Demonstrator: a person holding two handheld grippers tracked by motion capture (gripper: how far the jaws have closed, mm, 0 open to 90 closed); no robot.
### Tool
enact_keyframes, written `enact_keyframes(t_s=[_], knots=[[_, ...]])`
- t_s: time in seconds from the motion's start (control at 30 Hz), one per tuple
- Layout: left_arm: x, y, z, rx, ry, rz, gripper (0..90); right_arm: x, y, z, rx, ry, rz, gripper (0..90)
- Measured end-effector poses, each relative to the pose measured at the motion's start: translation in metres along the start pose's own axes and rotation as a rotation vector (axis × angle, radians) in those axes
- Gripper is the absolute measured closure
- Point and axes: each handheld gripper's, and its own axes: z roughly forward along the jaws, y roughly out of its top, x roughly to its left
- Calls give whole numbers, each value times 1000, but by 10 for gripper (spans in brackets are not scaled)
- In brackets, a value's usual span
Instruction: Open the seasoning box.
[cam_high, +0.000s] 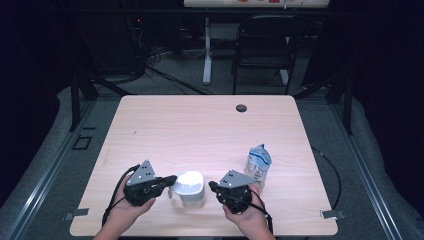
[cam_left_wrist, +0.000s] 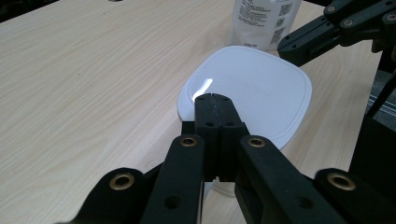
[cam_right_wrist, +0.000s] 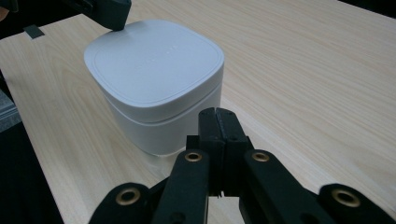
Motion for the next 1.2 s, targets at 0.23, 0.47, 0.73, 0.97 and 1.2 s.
enact_keyframes(t_s=[0.23, 0.47, 0.73, 0.97, 1.2], knots=[[0, -1, 0, 1, 3, -2, 900, 4, -1, 4, 13, 12, -11, 900], [0, -1, -1, 3, 2, -3, 900, 6, -1, 5, 19, 20, -22, 900], [0, -1, -1, 3, 4, -4, 900, 8, 0, 6, 16, 29, -23, 900], [0, -1, -1, 4, 8, -5, 900, 10, 0, 7, 21, 30, -32, 900], [0, -1, -1, -2, 9, -7, 900, 12, 2, 6, 16, 34, -37, 900]])
